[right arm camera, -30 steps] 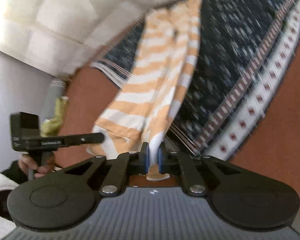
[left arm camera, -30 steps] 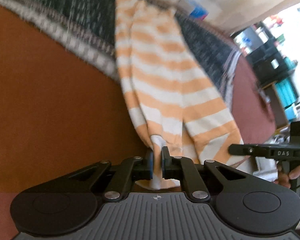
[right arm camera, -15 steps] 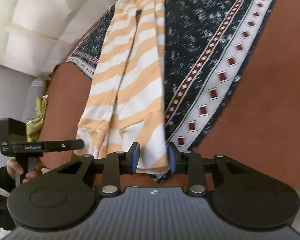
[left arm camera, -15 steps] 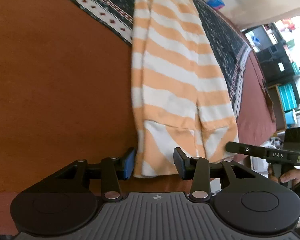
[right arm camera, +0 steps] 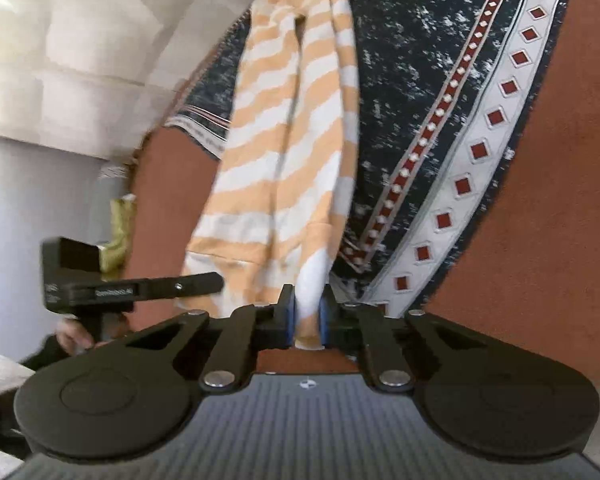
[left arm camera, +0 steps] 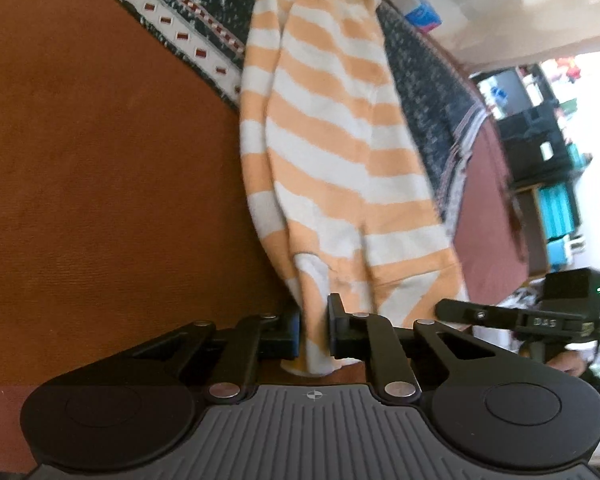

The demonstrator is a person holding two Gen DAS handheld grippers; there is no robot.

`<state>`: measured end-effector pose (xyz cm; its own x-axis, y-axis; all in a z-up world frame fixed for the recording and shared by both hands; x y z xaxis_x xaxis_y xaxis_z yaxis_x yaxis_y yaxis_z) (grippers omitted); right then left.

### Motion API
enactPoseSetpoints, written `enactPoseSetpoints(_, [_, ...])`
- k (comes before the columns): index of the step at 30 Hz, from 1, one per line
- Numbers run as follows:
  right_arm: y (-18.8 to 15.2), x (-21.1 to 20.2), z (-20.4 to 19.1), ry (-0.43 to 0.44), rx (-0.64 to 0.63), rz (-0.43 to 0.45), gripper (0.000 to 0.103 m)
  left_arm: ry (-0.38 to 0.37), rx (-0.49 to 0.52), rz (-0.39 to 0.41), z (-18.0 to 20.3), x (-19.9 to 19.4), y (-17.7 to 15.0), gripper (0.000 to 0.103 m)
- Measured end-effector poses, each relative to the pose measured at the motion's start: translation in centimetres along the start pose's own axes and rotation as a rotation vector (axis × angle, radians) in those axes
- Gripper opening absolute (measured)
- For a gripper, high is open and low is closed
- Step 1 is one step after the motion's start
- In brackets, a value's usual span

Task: Fold clothes

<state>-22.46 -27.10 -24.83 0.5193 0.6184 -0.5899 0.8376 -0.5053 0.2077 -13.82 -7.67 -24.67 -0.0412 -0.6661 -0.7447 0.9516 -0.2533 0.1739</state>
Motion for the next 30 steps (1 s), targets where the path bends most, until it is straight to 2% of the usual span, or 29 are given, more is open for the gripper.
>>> enactPoseSetpoints(5, [1.3, -0.8, -1.0, 0.076, 0.04, 0.008, 0.013, -0.085, -0.093, 0.072, 1.7, -2.0, 2.5, 0.008])
enactPoseSetpoints(11, [7.2, -2.0, -3.1, 0.181, 0.068, 0.119, 0.013, -0.17, -0.181, 0.165, 3.0, -2.9, 7.6, 0.009])
enactPoseSetpoints(19, [14.2, 1.0, -1.4, 0.136, 0.153, 0.18, 0.013, -0.134, -0.321, 0.251, 0.4, -1.0, 14.7, 0.009])
enactPoseSetpoints(20, [14.8, 1.4, -0.9, 0.129, 0.165, 0.179, 0.013, -0.12, -0.331, 0.25, 0.0, -0.5, 15.3, 0.013])
enactPoseSetpoints(22, [15.9, 2.3, 0.0, 0.114, 0.188, 0.176, 0.015, -0.099, -0.351, 0.234, -0.7, 0.6, 16.0, 0.028])
enactPoseSetpoints(25, [16.8, 3.5, 1.1, 0.084, 0.217, 0.159, 0.017, -0.094, -0.378, 0.208, -1.5, 1.8, 16.5, 0.031])
enactPoseSetpoints(27, [17.4, 4.3, 1.9, 0.064, 0.236, 0.148, 0.017, -0.116, -0.414, 0.205, -2.0, 1.9, 16.7, 0.047])
enactPoseSetpoints(29, [17.8, 4.7, 2.3, 0.062, 0.254, 0.139, 0.019, -0.144, -0.451, 0.224, -2.3, 1.6, 17.1, 0.049])
enactPoseSetpoints(30, [18.0, 4.8, 2.4, 0.063, 0.26, 0.138, 0.024, -0.154, -0.46, 0.241, -2.4, 1.4, 17.3, 0.05])
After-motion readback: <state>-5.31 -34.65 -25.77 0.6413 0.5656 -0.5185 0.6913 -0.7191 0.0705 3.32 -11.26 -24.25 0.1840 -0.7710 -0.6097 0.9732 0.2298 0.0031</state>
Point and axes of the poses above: each gripper's, at about its wrist camera, not at the fingertips, and x roughly the way its jaws point, z to its right, y to its top, the point moved 10 cm from there along x, roughly the way its jaws point, and after that the axes turned 2 degrees about -x, right-handed, at the moved point
